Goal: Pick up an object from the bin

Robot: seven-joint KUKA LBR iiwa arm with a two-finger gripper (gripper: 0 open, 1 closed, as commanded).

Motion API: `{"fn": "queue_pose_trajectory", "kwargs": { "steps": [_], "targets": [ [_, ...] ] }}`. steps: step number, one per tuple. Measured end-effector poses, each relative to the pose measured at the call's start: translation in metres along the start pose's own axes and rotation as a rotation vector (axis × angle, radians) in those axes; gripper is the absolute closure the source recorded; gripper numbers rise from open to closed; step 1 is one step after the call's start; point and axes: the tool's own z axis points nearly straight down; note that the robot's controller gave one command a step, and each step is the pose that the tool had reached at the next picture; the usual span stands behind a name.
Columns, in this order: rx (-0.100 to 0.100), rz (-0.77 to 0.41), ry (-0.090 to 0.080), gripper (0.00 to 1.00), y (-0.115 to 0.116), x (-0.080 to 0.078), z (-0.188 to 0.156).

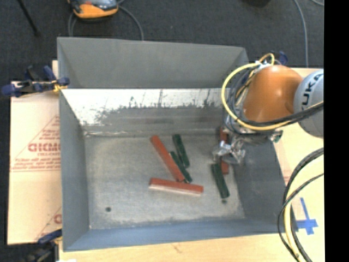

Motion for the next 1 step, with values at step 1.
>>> {"fn": "queue_pose_trajectory", "kwargs": {
  "steps": [1],
  "targets": [
    [-0.001,-0.005,0.002,1.00,0.0009,0.0012,-0.0015]
  ]
}}
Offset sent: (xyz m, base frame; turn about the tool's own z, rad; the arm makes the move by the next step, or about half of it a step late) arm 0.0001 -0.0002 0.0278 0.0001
